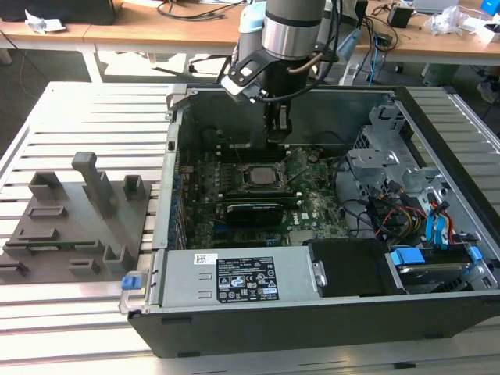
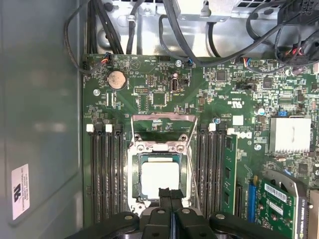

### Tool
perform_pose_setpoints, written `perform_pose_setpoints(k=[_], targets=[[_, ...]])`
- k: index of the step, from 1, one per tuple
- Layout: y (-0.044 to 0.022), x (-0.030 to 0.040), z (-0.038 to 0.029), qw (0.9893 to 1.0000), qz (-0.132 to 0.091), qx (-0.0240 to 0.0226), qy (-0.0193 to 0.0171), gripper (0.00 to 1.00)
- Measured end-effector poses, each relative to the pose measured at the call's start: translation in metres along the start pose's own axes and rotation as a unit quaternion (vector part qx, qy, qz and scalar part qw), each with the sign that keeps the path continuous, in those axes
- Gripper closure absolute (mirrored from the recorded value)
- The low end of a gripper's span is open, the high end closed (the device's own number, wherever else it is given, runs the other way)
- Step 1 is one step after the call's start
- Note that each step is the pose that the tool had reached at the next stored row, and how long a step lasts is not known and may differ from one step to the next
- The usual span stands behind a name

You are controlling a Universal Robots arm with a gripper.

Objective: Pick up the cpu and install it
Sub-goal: 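Place the cpu into insertion slot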

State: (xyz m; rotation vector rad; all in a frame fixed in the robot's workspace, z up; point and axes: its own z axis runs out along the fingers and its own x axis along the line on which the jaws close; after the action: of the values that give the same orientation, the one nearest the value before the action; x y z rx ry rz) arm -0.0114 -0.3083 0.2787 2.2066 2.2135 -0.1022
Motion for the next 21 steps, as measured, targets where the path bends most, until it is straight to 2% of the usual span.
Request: perform_pose_setpoints(k=[3,11,13,21], targets=[[-0.0003,-0.0005,-0.0076,1.0000,0.000,0.0000,-0.0002,0.89],[-0.0013,-0.0020,-0.0348,1.0000,0.000,0.0000,-0.0002,0.89],[-0.0014,-0.0022,-0.0380,1.0000,0.000,0.0000,-0.0002,0.89],[-0.0014,-0.0022,-0.0382,1.0000,0.000,0.0000,-0.0002,0.89]])
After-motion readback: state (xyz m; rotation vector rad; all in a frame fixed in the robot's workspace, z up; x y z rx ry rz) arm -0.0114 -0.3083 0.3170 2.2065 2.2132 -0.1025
